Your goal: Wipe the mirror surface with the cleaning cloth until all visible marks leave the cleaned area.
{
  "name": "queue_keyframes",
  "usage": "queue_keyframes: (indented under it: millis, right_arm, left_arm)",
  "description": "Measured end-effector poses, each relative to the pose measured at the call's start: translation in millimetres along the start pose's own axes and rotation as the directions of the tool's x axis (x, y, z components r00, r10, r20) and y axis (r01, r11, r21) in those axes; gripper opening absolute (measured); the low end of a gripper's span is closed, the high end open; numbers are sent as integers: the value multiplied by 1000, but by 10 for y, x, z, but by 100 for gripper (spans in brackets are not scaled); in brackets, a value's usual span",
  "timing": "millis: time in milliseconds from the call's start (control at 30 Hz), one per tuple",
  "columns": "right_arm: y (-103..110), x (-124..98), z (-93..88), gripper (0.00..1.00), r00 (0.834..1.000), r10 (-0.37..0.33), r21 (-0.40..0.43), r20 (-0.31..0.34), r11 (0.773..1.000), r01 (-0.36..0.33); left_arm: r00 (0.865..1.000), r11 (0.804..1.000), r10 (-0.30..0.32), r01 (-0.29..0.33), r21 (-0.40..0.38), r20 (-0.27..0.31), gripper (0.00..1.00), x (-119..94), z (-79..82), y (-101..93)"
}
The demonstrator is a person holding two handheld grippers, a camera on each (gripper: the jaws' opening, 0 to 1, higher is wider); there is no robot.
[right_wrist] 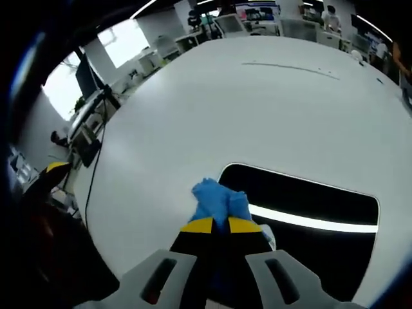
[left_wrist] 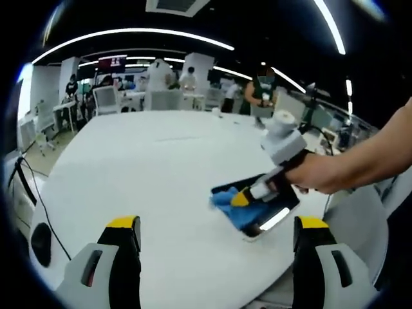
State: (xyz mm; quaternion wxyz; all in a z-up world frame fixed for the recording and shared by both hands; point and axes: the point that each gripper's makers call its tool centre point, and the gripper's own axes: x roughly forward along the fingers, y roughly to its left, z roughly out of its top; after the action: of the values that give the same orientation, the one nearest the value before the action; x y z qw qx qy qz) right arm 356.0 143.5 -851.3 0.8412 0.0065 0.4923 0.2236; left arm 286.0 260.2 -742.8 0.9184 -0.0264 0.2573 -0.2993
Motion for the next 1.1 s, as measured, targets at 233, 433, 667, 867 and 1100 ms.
queue_keyframes:
  millis: [233, 433, 667, 867, 1100]
  right_arm:
    - [61, -16, -48, 1, 1000, 12, 3, 8, 1000, -12]
    - [36, -15, -35, 1, 999, 28, 30, 20, 999, -29]
    - [42, -9, -37, 0, 999, 38, 25, 20, 999, -39]
    - [31, -17, -44, 0, 999, 37, 13, 28, 999, -37]
    - [-72, -72, -76, 0, 999, 32, 17, 35, 999, -33]
  left_arm:
    - [1000, 1000, 3, -4, -13, -3, 99, 8, -47, 20]
    - [1000, 1000, 9, -9, -26, -7, 99, 18, -61, 5]
    - [1000, 998, 14, -14, -58, 0, 99, 12, -75, 16]
    - [1000, 997, 22, -22, -71, -4, 99, -14, -94, 36]
    - [1000, 997, 12, -12, -74, -2, 99, 1, -99, -4]
